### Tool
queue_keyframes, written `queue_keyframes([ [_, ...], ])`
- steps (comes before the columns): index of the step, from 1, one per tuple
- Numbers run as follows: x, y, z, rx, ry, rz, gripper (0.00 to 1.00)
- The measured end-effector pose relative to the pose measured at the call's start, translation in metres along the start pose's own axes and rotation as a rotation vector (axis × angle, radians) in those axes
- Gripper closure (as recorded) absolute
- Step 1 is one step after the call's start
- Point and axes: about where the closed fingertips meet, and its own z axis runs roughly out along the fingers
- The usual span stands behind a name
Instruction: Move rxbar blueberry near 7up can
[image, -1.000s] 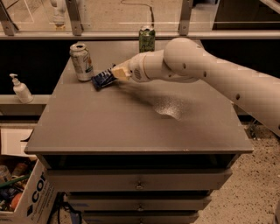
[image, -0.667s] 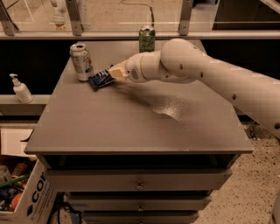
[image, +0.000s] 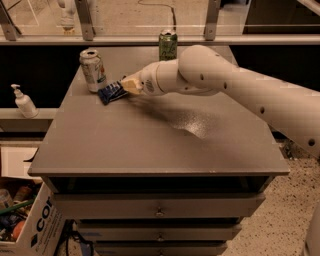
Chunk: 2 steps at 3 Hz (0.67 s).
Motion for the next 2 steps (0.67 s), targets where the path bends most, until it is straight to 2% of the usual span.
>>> queue_keyframes([
  [2,0.0020,0.0046,0.0043,-0.010,0.005,0.015,0.12],
])
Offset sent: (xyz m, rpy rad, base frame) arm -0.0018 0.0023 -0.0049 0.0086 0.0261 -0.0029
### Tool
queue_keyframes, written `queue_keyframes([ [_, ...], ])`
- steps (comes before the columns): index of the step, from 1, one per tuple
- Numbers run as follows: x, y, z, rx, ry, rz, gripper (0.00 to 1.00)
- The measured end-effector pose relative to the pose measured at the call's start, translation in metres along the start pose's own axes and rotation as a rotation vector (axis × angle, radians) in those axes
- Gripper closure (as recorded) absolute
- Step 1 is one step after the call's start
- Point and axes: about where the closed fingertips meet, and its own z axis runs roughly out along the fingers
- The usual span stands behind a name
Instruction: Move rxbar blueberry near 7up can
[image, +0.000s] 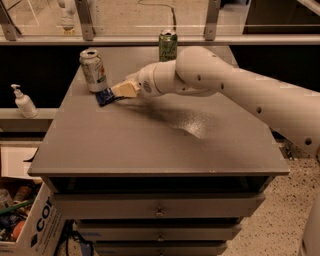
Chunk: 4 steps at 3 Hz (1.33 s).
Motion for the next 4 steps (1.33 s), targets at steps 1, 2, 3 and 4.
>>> queue_keyframes([
  [1,0.001,0.001,-0.002,-0.006,-0.001,0.005,0.00],
  [2,0.007,-0.007,-0.022,-0.003,-0.004,0.009,0.00],
  [3,0.013,-0.013,-0.057,-0.014,-0.019,-0.009,0.00],
  [4,0.030,-0.022,-0.103,-0.040,-0.040,-0.032,0.00],
])
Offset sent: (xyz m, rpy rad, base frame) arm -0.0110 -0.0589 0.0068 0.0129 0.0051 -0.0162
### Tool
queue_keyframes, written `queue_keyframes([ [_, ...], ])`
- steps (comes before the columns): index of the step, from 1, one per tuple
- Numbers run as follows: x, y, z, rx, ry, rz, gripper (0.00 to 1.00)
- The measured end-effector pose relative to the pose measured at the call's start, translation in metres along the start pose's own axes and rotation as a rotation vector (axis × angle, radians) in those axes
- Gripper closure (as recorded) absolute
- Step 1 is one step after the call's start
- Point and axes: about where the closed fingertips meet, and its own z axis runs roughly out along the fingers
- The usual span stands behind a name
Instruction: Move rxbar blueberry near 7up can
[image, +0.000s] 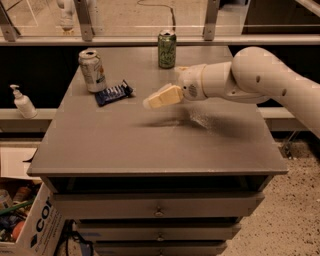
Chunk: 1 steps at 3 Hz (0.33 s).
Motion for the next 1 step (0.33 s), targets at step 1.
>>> queue_keyframes([
  [1,0.0052,-0.0002,-0.0087,-0.003,0.006,-0.008,0.00],
])
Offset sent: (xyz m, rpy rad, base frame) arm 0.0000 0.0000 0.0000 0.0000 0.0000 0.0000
